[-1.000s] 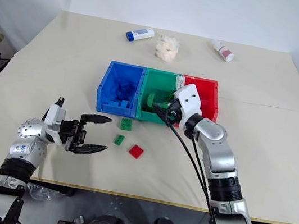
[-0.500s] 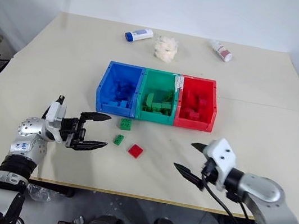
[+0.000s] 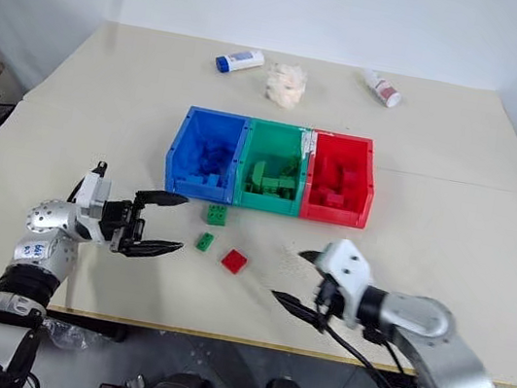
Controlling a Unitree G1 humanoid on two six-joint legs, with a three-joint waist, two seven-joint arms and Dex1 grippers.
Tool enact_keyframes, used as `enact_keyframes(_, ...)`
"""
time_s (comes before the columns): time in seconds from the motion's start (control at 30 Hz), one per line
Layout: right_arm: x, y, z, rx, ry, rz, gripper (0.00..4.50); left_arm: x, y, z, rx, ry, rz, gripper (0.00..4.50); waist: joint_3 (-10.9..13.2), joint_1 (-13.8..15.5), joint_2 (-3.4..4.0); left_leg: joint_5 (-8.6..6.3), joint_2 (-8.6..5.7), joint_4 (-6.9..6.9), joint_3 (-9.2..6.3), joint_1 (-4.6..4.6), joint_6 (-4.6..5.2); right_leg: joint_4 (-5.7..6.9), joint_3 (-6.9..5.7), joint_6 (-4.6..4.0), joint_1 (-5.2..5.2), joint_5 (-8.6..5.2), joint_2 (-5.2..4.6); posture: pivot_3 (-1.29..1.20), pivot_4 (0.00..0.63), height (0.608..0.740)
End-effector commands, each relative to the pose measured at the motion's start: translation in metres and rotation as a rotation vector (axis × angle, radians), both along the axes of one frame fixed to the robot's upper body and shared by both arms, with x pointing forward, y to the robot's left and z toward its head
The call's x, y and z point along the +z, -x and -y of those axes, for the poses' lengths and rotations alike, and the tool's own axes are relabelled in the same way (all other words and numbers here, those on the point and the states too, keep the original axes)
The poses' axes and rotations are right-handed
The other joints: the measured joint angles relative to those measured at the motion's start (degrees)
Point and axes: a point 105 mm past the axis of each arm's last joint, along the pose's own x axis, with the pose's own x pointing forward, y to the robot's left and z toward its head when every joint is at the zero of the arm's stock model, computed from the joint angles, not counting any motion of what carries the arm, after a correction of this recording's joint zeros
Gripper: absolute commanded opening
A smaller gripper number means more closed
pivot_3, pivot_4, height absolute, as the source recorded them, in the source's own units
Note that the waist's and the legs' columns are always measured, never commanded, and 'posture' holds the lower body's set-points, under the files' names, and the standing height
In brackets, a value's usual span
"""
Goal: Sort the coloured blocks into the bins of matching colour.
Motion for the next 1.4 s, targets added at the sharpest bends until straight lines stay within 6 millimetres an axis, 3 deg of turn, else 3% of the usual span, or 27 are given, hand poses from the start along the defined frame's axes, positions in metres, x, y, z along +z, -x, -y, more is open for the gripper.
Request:
enact_keyframes(0.03, -0.006, -0.004, -0.016, 0.03, 0.002, 0.001, 4.48, 0.004, 0.014, 0.001, -0.112, -0.02, 0.044, 4.5, 0.0, 0.1, 0.0, 0.0, -0.01, 0.0, -0.02, -0.01, 0.0, 0.0, -0.01, 0.0, -0.01, 0.0, -0.01, 0.0, 0.15, 0.74)
enact_keyframes(0.23, -0.026, -0.012, -0.051, 0.109, 0.013, -0.023, 4.48, 0.003, 0.019, -0.002, -0.106, -0.019, 0.043, 4.5, 0.0, 0.0, 0.0, -0.01, -0.06, 0.0, -0.06, -0.03, 0.02, -0.02, -0.04, 0.0, 0.0, 0.0, -0.04, 0.0, 0.15, 0.74)
enact_keyframes(0.4, -0.036, -0.023, -0.063, 0.105, 0.021, -0.026, 4.48, 0.002, 0.023, -0.002, -0.114, -0.021, 0.033, 4.5, 0.0, -0.2, 0.0, 0.01, -0.03, -0.01, -0.05, 0.01, -0.02, 0.04, -0.03, 0.0, -0.03, 0.0, 0.0, 0.0, 0.15, 0.74)
enact_keyframes(0.53, -0.037, -0.026, -0.063, 0.091, 0.008, -0.02, 3.59, 0.0, 0.024, -0.003, -0.117, -0.032, 0.027, 4.5, 0.0, -0.1, 0.0, 0.01, -0.04, 0.02, -0.05, 0.01, -0.02, 0.08, -0.03, 0.0, -0.02, 0.0, -0.02, 0.0, 0.15, 0.74)
enact_keyframes(0.73, -0.031, -0.022, -0.057, 0.093, -0.005, 0.002, 1.6, -0.003, 0.027, -0.006, -0.113, -0.042, 0.014, 4.5, 0.0, -0.1, 0.0, 0.01, -0.04, 0.01, -0.05, 0.01, -0.02, 0.07, -0.04, 0.0, -0.02, 0.0, -0.01, 0.0, 0.15, 0.74)
enact_keyframes(0.8, -0.025, -0.021, -0.055, 0.085, -0.016, 0.017, 1.46, -0.003, 0.027, -0.006, -0.113, -0.042, 0.012, 4.5, 0.0, -0.1, 0.0, 0.01, -0.05, 0.01, -0.05, 0.0, -0.02, 0.06, -0.03, 0.0, -0.02, 0.0, -0.02, 0.0, 0.15, 0.74)
enact_keyframes(0.93, 0.0, -0.021, -0.039, 0.021, -0.07, 0.071, 1.46, -0.006, 0.03, -0.008, -0.117, -0.064, 0.001, 4.5, 0.0, 0.0, 0.0, 0.0, -0.05, 0.0, -0.05, -0.01, -0.01, 0.05, -0.03, 0.0, -0.03, 0.0, -0.03, 0.0, 0.15, 0.74)
enact_keyframes(1.2, 0.074, -0.055, 0.039, -0.318, -0.107, 0.275, 1.46, -0.002, 0.029, -0.016, -0.097, -0.125, 0.003, 4.5, 0.0, 0.0, 0.01, 0.0, -0.05, -0.05, -0.05, -0.01, -0.01, 0.0, -0.02, 0.0, -0.01, 0.0, -0.04, 0.0, 0.15, 0.74)
enact_keyframes(1.4, 0.093, -0.091, 0.07, -0.448, -0.108, 0.337, 1.46, -0.007, 0.026, -0.019, -0.08, -0.194, -0.018, 4.5, 0.0, -0.1, 0.01, 0.01, -0.03, -0.1, -0.03, 0.0, -0.01, 0.02, -0.02, 0.0, -0.03, 0.0, -0.03, 0.0, 0.15, 0.74)
